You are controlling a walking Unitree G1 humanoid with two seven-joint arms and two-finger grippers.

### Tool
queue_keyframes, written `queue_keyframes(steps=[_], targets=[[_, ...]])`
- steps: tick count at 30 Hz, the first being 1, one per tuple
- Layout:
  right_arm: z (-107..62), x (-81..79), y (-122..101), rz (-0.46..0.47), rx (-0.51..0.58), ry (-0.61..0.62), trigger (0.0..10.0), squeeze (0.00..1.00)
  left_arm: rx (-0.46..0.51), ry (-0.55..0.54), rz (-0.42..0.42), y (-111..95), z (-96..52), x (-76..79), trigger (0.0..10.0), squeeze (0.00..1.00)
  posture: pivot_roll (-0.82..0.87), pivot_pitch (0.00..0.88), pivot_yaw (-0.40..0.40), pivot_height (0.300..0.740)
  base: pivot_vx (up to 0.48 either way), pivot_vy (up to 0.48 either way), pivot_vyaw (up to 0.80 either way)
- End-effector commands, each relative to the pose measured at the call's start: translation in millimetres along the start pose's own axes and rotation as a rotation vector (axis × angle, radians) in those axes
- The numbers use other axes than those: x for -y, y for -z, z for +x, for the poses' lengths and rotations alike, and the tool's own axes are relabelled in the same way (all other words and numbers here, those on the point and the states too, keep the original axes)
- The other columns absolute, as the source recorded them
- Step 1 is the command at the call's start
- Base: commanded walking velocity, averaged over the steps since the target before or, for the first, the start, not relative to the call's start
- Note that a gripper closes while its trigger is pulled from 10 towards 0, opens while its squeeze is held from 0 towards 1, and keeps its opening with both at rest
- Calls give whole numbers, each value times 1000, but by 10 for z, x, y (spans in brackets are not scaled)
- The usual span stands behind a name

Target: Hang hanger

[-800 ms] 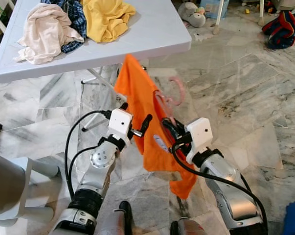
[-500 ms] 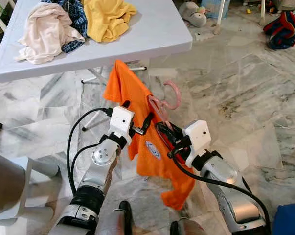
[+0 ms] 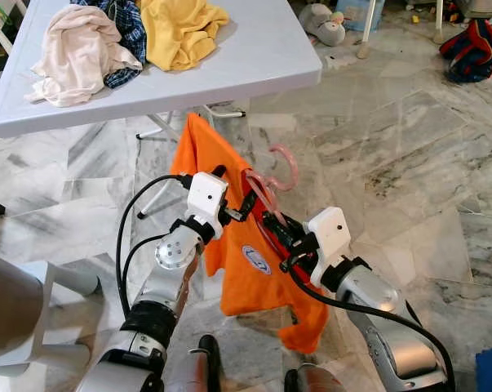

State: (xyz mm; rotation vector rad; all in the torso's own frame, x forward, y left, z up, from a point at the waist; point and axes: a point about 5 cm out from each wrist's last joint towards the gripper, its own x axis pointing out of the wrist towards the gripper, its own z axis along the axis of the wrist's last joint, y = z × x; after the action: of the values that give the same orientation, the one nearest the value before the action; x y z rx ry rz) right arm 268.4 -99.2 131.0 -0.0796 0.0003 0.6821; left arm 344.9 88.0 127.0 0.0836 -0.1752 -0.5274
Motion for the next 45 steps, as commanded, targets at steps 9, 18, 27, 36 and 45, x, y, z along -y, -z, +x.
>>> queue_keyframes(steps=[9,18,27,36,45], targets=[[-34,20,-97,-28,31,14,10000,0,-29,-45,20,45,-54,-170,0,0,-79,252,40,740,0,0,0],[-27,81,-48,-74,-4,70,10000,0,-40,-67,43,34,-55,-265,0,0,-75,256,41,740,0,0,0],[-43,190,91,-158,-98,149,10000,0,-9,-95,55,-56,-24,-347,0,0,-74,258,42,740,0,0,0],[-127,214,153,-184,-136,130,10000,0,-33,-177,97,-96,-26,-538,0,0,-76,265,45,740,0,0,0],[-567,452,153,-292,-222,-30,10000,0,-92,-275,132,-110,-79,-811,0,0,-86,269,50,740,0,0,0]])
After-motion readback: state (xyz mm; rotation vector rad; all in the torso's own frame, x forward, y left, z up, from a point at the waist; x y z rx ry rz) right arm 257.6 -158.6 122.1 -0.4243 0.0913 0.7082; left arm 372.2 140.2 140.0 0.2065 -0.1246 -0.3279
